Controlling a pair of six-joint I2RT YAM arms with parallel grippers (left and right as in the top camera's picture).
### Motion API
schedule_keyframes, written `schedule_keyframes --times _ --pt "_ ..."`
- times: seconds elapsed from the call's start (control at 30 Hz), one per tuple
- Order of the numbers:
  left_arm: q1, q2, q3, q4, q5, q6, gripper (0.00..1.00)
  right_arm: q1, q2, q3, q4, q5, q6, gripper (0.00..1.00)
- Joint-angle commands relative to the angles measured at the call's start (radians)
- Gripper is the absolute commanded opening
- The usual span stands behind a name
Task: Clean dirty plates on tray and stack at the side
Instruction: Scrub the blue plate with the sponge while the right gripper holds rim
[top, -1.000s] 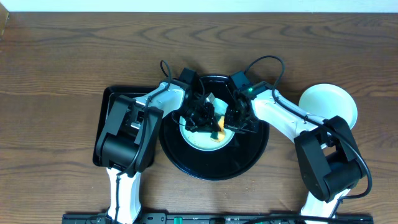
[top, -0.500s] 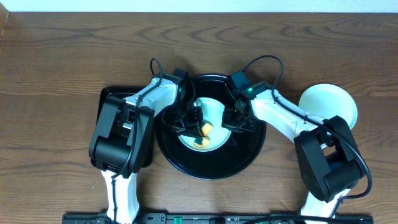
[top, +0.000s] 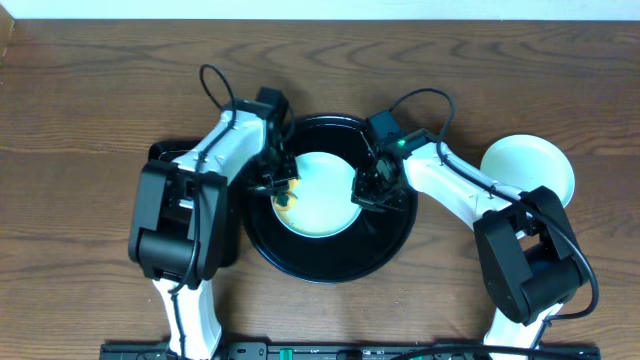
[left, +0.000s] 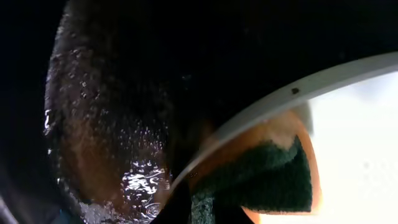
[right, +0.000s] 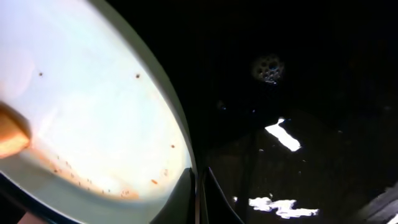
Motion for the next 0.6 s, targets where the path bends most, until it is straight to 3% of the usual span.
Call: schedule_keyframes --times 0.0,0.57 --pt "0.058 0.123 -0.050 0.011 -0.597 -0.037 0.07 -0.021 0.029 -0.043 -0.056 0.202 -0.007 0.01" --pt "-0.035 0.108 0.115 -0.102 -0.578 -0.050 0.07 -0.021 0.029 -0.043 -0.056 0.202 -0.011 0.01"
